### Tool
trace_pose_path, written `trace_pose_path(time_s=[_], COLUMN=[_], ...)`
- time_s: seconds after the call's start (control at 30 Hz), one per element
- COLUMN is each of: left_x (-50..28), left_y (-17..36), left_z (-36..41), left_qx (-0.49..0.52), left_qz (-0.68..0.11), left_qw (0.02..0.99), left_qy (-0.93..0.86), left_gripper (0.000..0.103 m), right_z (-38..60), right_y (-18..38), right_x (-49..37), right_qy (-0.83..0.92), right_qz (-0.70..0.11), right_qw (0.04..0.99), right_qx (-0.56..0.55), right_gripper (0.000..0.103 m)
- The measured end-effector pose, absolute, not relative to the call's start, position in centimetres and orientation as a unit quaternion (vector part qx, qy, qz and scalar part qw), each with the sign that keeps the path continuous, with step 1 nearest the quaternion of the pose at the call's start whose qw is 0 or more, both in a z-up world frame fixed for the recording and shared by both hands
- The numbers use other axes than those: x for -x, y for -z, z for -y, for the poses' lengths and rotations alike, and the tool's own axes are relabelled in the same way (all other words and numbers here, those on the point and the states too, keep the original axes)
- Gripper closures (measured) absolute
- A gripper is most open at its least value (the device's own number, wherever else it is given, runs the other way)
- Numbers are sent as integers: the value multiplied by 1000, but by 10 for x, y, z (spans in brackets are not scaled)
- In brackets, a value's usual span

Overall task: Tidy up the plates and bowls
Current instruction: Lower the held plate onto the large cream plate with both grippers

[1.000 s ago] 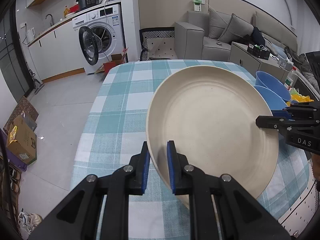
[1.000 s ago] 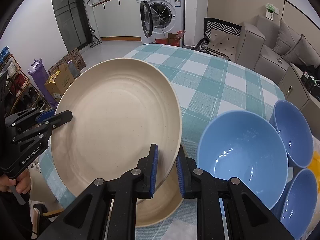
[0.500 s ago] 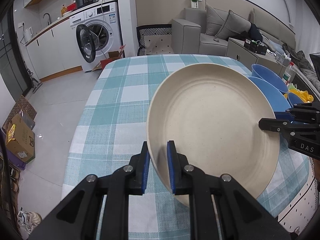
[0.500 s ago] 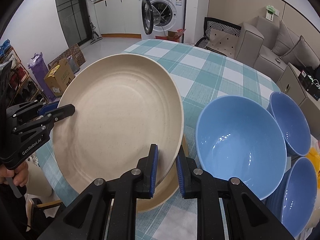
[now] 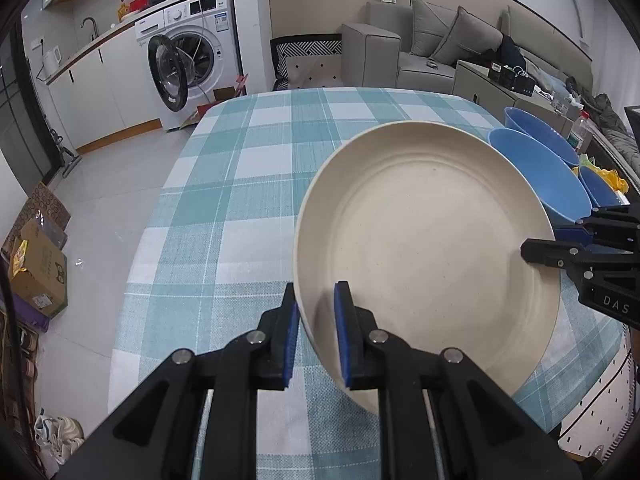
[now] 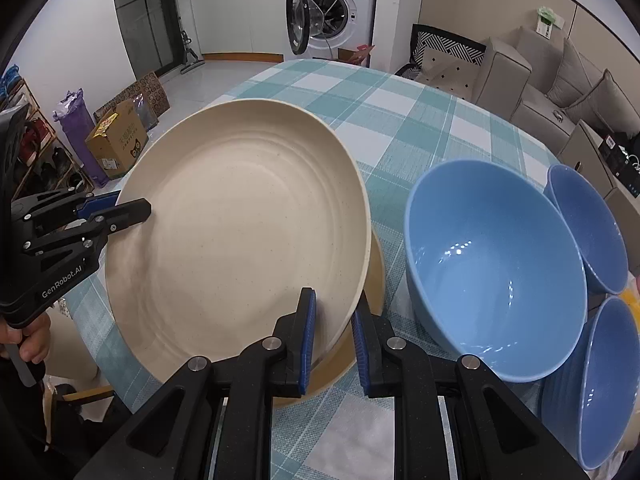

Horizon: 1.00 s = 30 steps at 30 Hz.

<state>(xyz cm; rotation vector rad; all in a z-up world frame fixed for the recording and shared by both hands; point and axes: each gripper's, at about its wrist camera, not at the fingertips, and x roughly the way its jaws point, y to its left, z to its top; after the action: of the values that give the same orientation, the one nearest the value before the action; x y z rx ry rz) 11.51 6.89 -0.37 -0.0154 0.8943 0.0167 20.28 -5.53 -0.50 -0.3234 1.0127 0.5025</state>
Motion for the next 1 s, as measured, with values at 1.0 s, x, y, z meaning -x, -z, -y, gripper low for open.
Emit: trace_pose_path(time_s=[1.0], left_x=[-124], left_y=[24], left_z=[-59], left_qx=[-4], left_qz=[-455], left_qw=[890], left_qy=[3], left_gripper=[88], right_z=[50], right_y=[33], right_x=[-216], right_qy=[-202], right_qz=[-502], right_qw=[818], right_qx=[193], right_gripper=[82])
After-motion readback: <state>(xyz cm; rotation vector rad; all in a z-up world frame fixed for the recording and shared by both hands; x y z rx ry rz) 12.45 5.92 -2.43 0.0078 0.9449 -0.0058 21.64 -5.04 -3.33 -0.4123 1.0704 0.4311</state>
